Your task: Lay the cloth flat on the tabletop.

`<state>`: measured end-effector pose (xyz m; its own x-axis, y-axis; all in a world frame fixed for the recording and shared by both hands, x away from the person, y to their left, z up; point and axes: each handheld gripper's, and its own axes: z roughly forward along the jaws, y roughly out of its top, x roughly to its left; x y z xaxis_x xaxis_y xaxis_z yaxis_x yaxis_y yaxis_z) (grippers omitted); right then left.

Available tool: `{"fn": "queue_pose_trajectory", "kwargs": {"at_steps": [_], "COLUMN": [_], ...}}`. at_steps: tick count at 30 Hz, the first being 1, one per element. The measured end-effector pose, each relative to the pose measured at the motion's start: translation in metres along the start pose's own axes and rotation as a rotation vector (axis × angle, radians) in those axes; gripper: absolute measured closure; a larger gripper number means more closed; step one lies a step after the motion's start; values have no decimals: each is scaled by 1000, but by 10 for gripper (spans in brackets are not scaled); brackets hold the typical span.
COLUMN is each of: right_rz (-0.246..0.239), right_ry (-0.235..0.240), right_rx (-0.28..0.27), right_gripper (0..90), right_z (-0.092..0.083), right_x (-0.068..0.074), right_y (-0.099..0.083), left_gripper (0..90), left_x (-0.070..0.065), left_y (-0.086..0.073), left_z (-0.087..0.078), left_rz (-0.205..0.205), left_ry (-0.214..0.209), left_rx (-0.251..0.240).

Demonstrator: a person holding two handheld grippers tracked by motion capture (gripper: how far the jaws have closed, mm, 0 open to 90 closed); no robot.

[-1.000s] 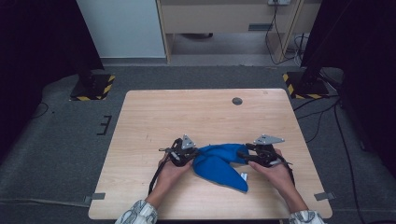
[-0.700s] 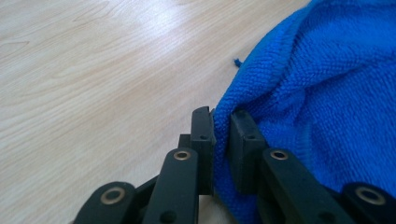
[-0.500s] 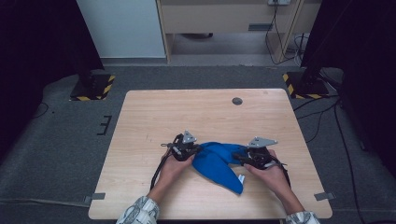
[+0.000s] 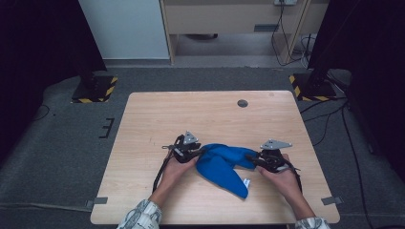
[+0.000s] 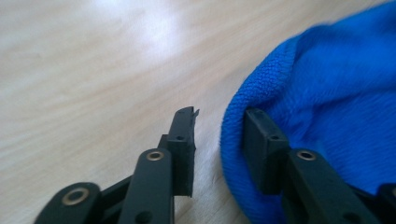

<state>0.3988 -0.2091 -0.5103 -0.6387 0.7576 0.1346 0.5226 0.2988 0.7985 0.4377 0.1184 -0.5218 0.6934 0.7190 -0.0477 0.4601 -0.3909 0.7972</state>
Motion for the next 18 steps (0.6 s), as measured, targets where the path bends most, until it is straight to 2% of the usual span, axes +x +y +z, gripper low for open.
{"fn": "queue_pose_trajectory", "kwargs": {"at_steps": [1,3,7,9,13,18], "right_rz": [4,3,18,26,30,41], "right_ry": [-5,-4,-4,-7,-4,-3], "right_rx": [-6,-8,-20,-19,-13,-15], "right_gripper": [599,575,491,480,472,545], "right_z": [-1,-2,-8,-11,-14,-20], "right_x": [-1,-1,-3,-5,-7,-8], "right_y": [0,0,0,-1,-5,-9], "left_gripper": [593,594,570,571,573,555], "left_x": [-1,-3,-10,-13,-25,-39], "left_y": [2,6,11,12,12,4], "left_z": [-4,-12,-24,-30,-41,-38], "left_rz": [-5,-8,17,3,35,62], "left_ry": [4,1,10,6,-6,-16], "left_rx": [-13,-42,-69,-88,-101,-56]}}
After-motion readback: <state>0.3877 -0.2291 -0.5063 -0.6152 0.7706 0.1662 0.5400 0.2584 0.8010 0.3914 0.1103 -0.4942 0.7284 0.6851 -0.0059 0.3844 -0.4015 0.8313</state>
